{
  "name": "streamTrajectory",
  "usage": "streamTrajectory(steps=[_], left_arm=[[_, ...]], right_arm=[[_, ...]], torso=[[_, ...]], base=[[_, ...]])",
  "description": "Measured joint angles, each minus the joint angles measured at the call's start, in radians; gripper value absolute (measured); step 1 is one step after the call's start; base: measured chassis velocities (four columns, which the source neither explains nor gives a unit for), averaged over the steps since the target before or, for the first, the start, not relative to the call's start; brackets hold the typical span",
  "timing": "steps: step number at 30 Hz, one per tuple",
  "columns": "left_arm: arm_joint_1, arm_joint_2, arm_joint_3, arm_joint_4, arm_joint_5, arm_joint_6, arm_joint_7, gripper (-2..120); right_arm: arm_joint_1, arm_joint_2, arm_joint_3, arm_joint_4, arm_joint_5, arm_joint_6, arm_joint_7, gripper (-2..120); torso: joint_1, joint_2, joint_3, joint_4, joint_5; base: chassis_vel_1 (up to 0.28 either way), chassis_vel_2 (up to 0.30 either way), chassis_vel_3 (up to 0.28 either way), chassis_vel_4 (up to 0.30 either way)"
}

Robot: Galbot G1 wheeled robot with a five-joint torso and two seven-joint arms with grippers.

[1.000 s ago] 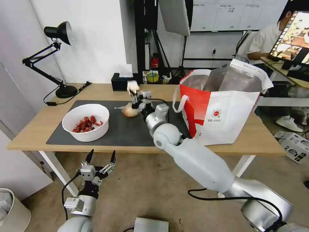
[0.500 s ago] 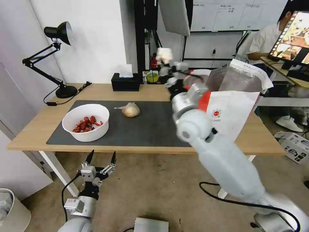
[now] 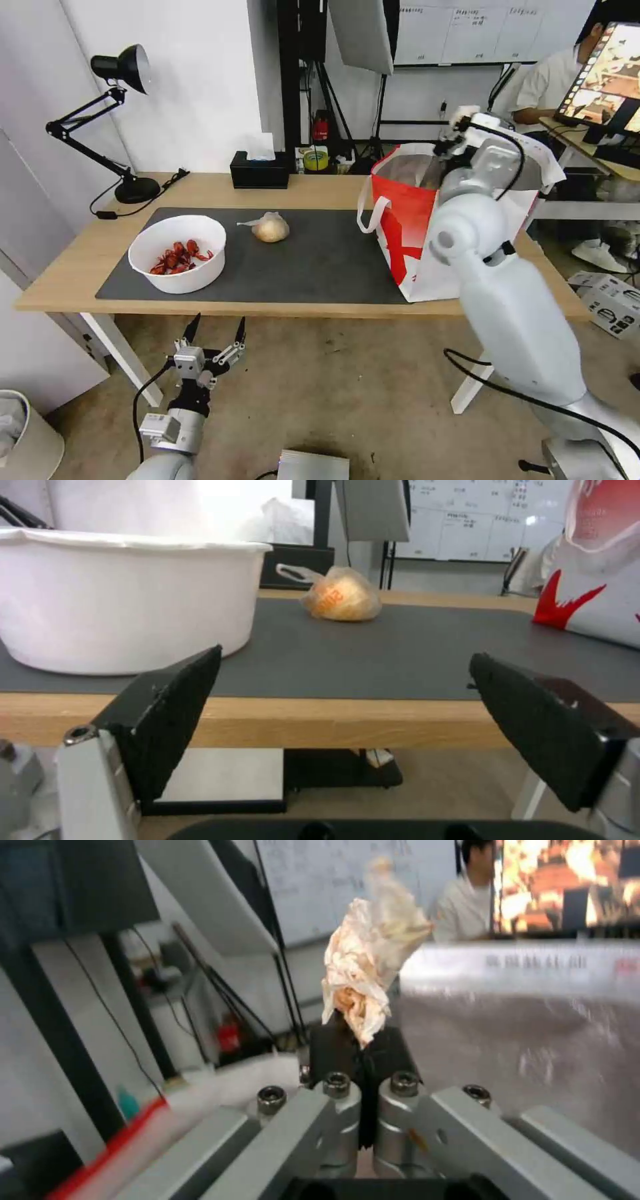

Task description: Pick up the trash from the table and place it into the takeout bag.

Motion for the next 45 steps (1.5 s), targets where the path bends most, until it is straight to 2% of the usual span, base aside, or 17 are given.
streamTrajectory(steps=[4,7,9,11,12,15,24,26,28,31,32,34,36,39,41,42,45], left_arm=[[0.001,0.0,0.0,0.001,0.0,-0.001,0.0,100],[0.002,0.0,-0.001,0.002,0.001,-0.002,0.001,100],[0.002,0.001,-0.001,0.002,0.001,-0.002,0.0,100],[0.002,0.001,-0.001,0.003,0.001,-0.002,0.001,100],[0.002,0.001,-0.001,0.003,0.001,-0.002,0.001,100],[0.0,0.002,0.0,0.004,0.001,-0.002,0.001,100],[-0.001,0.003,0.001,0.005,0.001,-0.002,0.001,100],[-0.001,0.003,0.001,0.005,0.001,-0.002,0.001,100],[-0.001,0.003,0.001,0.005,0.001,-0.002,0.001,100],[0.0,0.002,0.001,0.002,0.001,-0.002,0.001,100],[0.0,0.002,0.001,0.002,0.001,-0.002,0.001,100],[0.002,0.002,0.001,0.0,0.001,-0.002,0.001,100],[0.002,0.001,0.001,-0.001,0.001,-0.002,0.001,100],[0.005,0.001,0.001,-0.005,0.001,-0.002,0.001,100],[0.005,0.001,0.001,-0.006,0.001,-0.002,0.001,100],[0.006,0.001,0.0,-0.008,0.002,-0.002,0.001,100],[0.007,0.001,0.0,-0.011,0.002,-0.002,0.0,100]], right_arm=[[-0.003,0.005,0.004,0.003,0.038,-0.018,0.017,0],[-0.003,0.008,0.005,0.004,0.051,-0.023,0.024,12],[-0.003,0.008,0.006,0.004,0.056,-0.024,0.026,14],[-0.006,0.009,0.009,0.006,0.07,-0.027,0.033,27],[-0.006,0.009,0.009,0.006,0.07,-0.027,0.033,27],[-0.013,0.008,0.01,0.011,0.079,-0.029,0.034,41],[-0.021,0.007,0.009,0.017,0.085,-0.027,0.027,70],[-0.022,0.006,0.003,0.028,0.085,0.033,-0.034,82],[-0.026,0.004,0.0,0.039,0.087,0.071,-0.079,85],[-0.057,-0.012,-0.004,0.092,0.11,0.186,-0.316,99],[-0.057,-0.012,-0.004,0.092,0.11,0.186,-0.316,99],[-0.082,-0.031,-0.01,0.131,0.137,0.24,-0.446,100],[-0.091,-0.038,-0.012,0.142,0.144,0.253,-0.484,100],[-0.144,-0.08,-0.019,0.199,0.158,0.292,-0.643,100],[-0.156,-0.089,-0.019,0.209,0.158,0.294,-0.662,100],[-0.215,-0.127,-0.018,0.25,0.151,0.296,-0.732,100],[-0.293,-0.175,0.0,0.296,0.121,0.296,-0.798,100]], torso=[[0.0,0.0,0.0,0.0,-0.0001],[0.0,0.0,0.0,0.0,-0.0001],[0.0,0.0,0.0,0.0,-0.0001],[0.0,0.0,0.0,0.0,-0.0002],[0.0,0.0,0.0,0.0,-0.0002],[0.0,0.0,0.0,0.0,-0.0002],[0.0,0.0,0.0,0.0,-0.0001],[0.0,0.0,0.0,0.0001,-0.0001],[0.0,0.0,0.0,0.0,-0.0001],[0.0,0.0,0.0,0.0002,-0.0001],[0.0,0.0,0.0,0.0002,-0.0001],[0.0,0.0,0.0,0.0001,-0.0002],[0.0,0.0,0.0,0.0001,-0.0002],[0.0,0.0,0.0,0.0003,-0.0002],[0.0,0.0,0.0,0.0002,-0.0002],[0.0,0.0,0.0,0.0001,-0.0001],[0.0,0.0,0.0,-0.0001,0.0001]], base=[[0.0,0.0,0.0,0.0],[0.0,0.0,0.0,0.0],[0.0,0.0,0.0,0.0],[0.0,0.0,0.0,0.0],[0.0,0.0,0.0,0.0],[0.0,0.0,0.0,0.0],[0.0,0.0,0.0,0.0],[0.0,0.0,0.0,0.0],[0.0,0.0,0.0,0.0],[0.0,0.0,0.0,0.0],[0.0,0.0,0.0,0.0],[0.0,0.0,0.0,0.0],[0.0,0.0,0.0,0.0],[0.0,0.0,0.0,0.0],[0.0,0.0,0.0,0.0],[0.0,0.0,0.0,0.0],[0.0,0.0,0.0,0.0]])
